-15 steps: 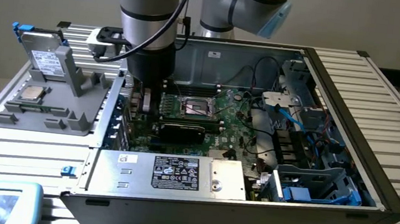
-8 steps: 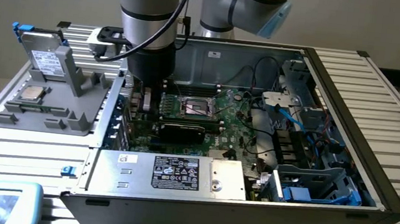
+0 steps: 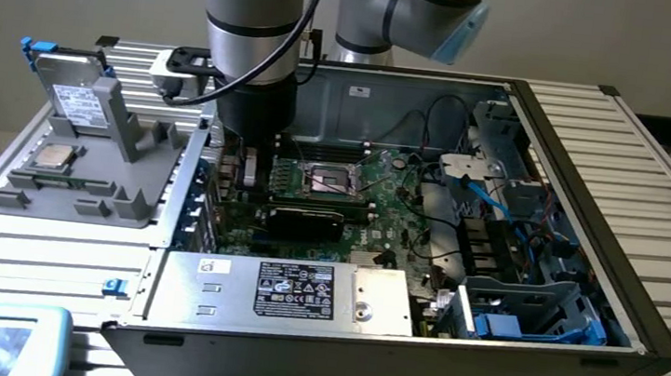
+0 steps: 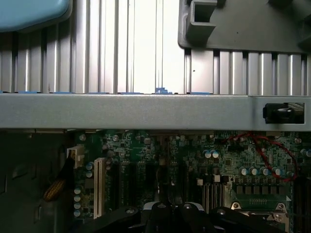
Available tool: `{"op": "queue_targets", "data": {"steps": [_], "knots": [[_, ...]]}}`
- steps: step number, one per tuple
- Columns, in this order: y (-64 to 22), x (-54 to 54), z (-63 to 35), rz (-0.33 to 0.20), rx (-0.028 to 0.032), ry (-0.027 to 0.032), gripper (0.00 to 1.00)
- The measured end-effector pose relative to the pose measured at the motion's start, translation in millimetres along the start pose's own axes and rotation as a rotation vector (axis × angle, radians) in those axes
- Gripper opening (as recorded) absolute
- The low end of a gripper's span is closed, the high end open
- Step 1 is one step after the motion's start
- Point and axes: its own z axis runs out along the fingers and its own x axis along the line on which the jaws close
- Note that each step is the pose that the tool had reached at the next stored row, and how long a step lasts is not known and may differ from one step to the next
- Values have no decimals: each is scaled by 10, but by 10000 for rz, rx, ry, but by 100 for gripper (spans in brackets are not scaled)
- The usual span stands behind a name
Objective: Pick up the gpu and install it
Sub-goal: 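Press down on the gpu until it lock into place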
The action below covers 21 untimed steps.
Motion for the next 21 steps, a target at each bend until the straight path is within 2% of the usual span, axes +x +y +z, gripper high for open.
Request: {"op": "queue_targets", "data": {"steps": [4, 8, 13, 16, 21], "knots": [[-1, -1, 3, -4, 0, -1, 12], [-2, 0, 71, -3, 0, -2, 12], [-1, 0, 75, -3, -1, 0, 12], [-2, 1, 111, -3, -8, 14, 12], [-2, 0, 124, -3, -3, -2, 12]]}}
